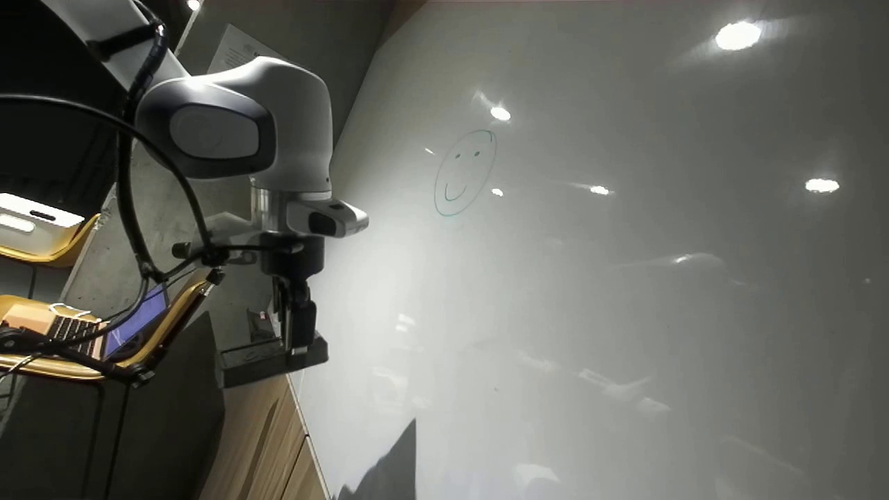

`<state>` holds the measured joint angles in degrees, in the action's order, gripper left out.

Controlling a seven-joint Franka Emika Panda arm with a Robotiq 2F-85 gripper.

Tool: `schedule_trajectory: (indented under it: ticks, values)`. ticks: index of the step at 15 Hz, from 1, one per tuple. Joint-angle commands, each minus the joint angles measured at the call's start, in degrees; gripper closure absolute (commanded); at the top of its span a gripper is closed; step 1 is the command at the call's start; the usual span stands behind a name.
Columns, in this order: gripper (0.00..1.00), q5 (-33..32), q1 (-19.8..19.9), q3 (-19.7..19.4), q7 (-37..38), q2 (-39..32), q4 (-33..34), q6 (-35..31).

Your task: Erase the drawings on the board

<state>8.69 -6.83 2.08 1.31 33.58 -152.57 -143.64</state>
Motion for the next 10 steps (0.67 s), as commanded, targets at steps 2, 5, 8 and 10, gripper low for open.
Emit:
schedule_trajectory:
  ticks: [2,5,8,10]
  values:
    - [0.68,2.7,-1.4,-0.6,0.6,1.4,6.7,2.0]
    - [0.68,3.2,-1.6,-0.1,1.2,1.0,10.9,1.9]
    - [0.68,3.2,-1.8,-0.2,1.2,0.5,14.1,1.6]
    - [0.68,3.2,-1.7,-0.5,1.1,0.0,16.2,1.6]
